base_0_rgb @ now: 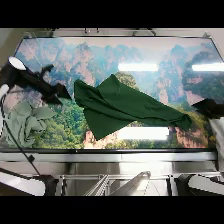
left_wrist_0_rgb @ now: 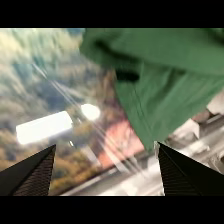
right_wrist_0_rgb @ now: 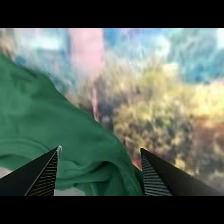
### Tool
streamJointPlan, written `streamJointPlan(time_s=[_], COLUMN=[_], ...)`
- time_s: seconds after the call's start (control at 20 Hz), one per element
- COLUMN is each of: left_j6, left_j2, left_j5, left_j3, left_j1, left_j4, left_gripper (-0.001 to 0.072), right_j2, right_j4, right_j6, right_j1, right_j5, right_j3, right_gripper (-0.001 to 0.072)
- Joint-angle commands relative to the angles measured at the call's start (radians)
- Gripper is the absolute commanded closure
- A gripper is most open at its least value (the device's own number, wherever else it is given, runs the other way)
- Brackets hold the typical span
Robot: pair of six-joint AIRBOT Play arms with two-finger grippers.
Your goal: Fold the shirts.
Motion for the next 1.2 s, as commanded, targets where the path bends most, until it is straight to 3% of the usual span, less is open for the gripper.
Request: streamJointPlan(time_s=[0.0,0.35,0.4,0.45,0.5,0.55,0.6,0.65,0.7,0.75,0.95,1.15], left_j6=[-0.008,0.028,0.027,0.026,0.026,0.025,0.025,0.027,0.027,0.029,0.049,0.048], left_j2=[0.107,0.013,-0.013,-0.037,-0.062,-0.085,-0.107,-0.124,-0.135,-0.135,-0.033,0.188], left_j5=[0.081,0.256,0.254,0.25,0.243,0.235,0.232,0.234,0.238,0.245,0.202,0.094], left_j3=[-0.305,-0.413,-0.388,-0.362,-0.334,-0.311,-0.287,-0.267,-0.246,-0.229,-0.133,0.074], left_j1=[-0.071,-0.272,-0.303,-0.328,-0.353,-0.37,-0.385,-0.395,-0.403,-0.406,-0.362,-0.237], left_j4=[0.0,-0.263,-0.259,-0.258,-0.257,-0.257,-0.257,-0.257,-0.253,-0.251,-0.253,-0.294], left_gripper=[0.0013,0.0014,0.0014,0.0014,0.0017,0.0171,0.0515,0.0708,0.0708,0.0706,0.0688,0.0688], right_j2=[-0.138,-0.212,-0.212,-0.212,-0.212,-0.212,-0.211,-0.211,-0.21,-0.206,-0.12,0.059], right_j4=[-0.109,-0.111,-0.109,-0.109,-0.108,-0.106,-0.106,-0.106,-0.106,-0.106,0.041,0.521], right_j6=[-0.008,-0.009,-0.008,-0.008,-0.008,-0.008,-0.006,0.004,0.012,0.027,0.024,0.006], right_j1=[0.087,0.245,0.257,0.267,0.274,0.278,0.278,0.278,0.278,0.278,0.269,0.211], right_j5=[0.018,0.014,0.018,0.033,0.047,0.064,0.084,0.106,0.125,0.14,0.212,0.338], right_j3=[0.023,0.027,0.032,0.039,0.047,0.053,0.061,0.069,0.077,0.085,0.113,0.2], right_gripper=[0.0144,0.0147,0.0209,0.0368,0.0389,0.0392,0.0448,0.053,0.0579,0.0692,0.0689,0.0689])
